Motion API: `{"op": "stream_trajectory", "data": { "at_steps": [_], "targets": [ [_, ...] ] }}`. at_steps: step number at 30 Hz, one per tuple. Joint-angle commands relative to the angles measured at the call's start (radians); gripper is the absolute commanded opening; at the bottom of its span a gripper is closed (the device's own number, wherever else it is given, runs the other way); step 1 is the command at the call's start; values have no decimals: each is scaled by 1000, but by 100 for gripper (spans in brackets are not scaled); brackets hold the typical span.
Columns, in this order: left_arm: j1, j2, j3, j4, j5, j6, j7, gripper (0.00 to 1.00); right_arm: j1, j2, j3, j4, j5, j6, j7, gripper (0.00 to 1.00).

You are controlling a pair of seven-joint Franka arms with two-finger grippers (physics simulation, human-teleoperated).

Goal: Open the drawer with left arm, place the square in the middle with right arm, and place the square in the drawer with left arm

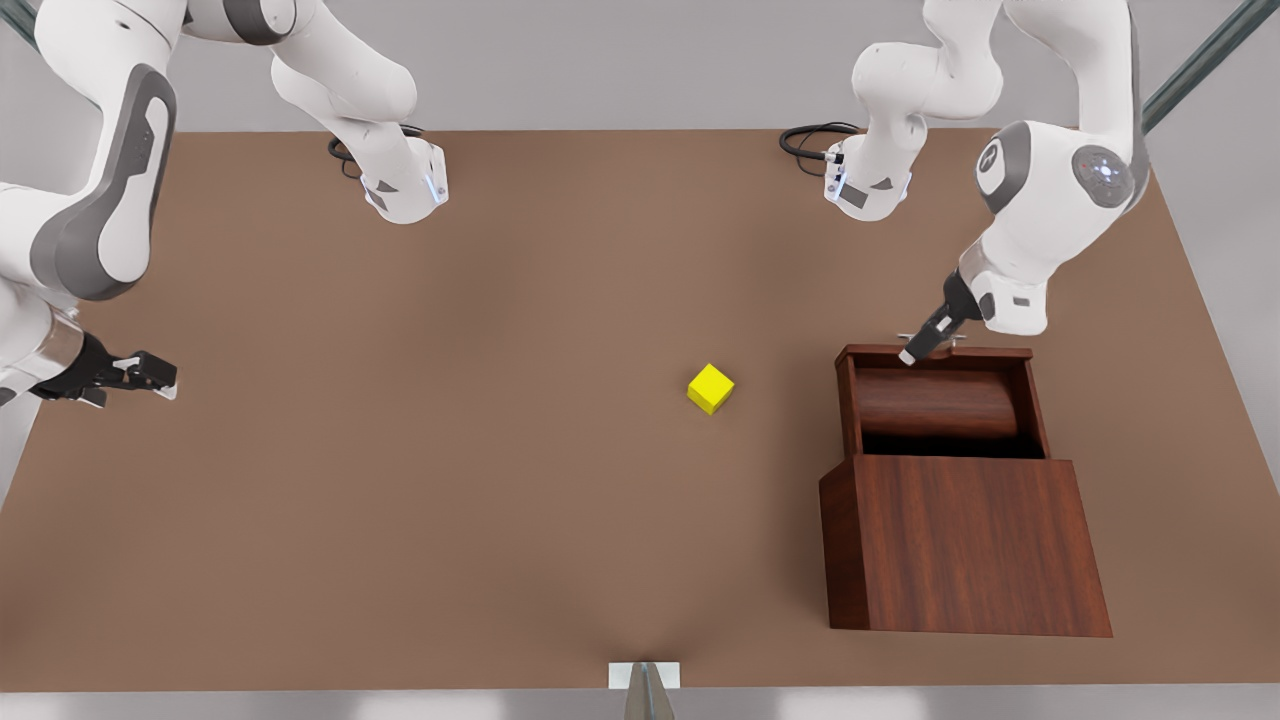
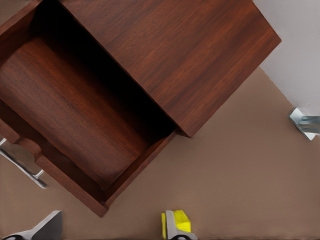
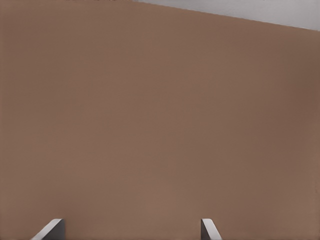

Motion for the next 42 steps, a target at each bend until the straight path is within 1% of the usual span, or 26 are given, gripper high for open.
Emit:
{"op": "stream_trajectory", "data": {
  "at_steps": [1, 2, 3, 4, 6, 8, 9, 11, 14, 16, 17, 19, 22, 23, 24, 26, 29, 35, 36, 37, 39, 41, 42],
  "targets": [
    [-60, 31, 29, 46, 22, -20, 21, 100, -1, 0, 0, 0, 1, 0, 0, 100],
    [-144, 90, 80, 134, 49, -60, 29, 100, -1, 0, 0, 0, 1, 0, 0, 100],
    [-179, 214, 70, 321, 60, -158, 40, 100, -1, 0, 0, 0, -1, -1, 0, 100],
    [-182, 311, 8, 422, 62, -179, 23, 100, -1, 0, 0, 0, -1, -1, 0, 100],
    [-261, 412, -9, 488, 59, -176, 21, 100, -1, 0, 0, 0, -1, 0, 0, 100],
    [-353, 553, -12, 622, 55, -172, 46, 100, -1, 0, 0, 0, -1, 0, 0, 100],
    [-384, 576, -12, 622, 55, -171, 188, 100, -1, 0, 0, 0, -1, 0, 0, 100],
    [-390, 595, -13, 622, 52, -163, 438, 100, -2, -2, 0, 2, -1, 0, 0, 100],
    [-404, 618, -12, 605, 65, -162, 633, 100, -2, -2, 0, 2, 1, 0, 0, 100],
    [-432, 619, -10, 558, 118, -160, 633, 100, -4, 0, 0, 8, 1, 0, 2, 100],
    [-465, 634, -12, 532, 195, -130, 632, 100, -4, -2, 0, 9, 1, 0, 2, 100],
    [-476, 644, -12, 458, 200, -41, 632, 100, -4, -2, 0, 9, 1, 0, 2, 100],
    [-476, 650, -12, 389, 201, 32, 645, 100, -4, 0, 0, 12, 13, 2, 2, 100],
    [-476, 645, -12, 354, 201, 53, 668, 100, -2, 8, 0, 14, 14, 3, 6, 100],
    [-478, 625, -12, 274, 201, 119, 668, 100, -4, 9, 0, 15, 21, 3, 17, 100],
    [-491, 598, -12, 180, 200, 197, 667, 100, 1, 9, 0, 17, 19, 3, 109, 100],
    [-504, 581, -12, 100, 200, 271, 661, 100, -2, 9, 0, 23, 19, 2, 109, 100],
    [-507, 587, -9, 65, 201, 309, 667, 100, 10, 15, 2, 42, 21, 0, 112, 100],
    [-507, 592, -9, 65, 203, 315, 667, 100, 13, 14, 3, 45, 24, -4, 158, 100],
    [-507, 598, -9, 65, 201, 321, 667, 100, 16, 6, 14, 45, 16, -10, 239, 100],
    [-507, 605, -6, 64, 201, 326, 667, 100, 18, 5, 55, 45, 4, -12, 204, 100],
    [-507, 615, -6, 64, 203, 329, 667, 100, 18, 14, 57, 37, -2, -15, 175, 100],
    [-505, 619, -4, 64, 201, 338, 667, 100, 19, 20, 58, 41, 7, -93, 133, 100]
  ]
}}
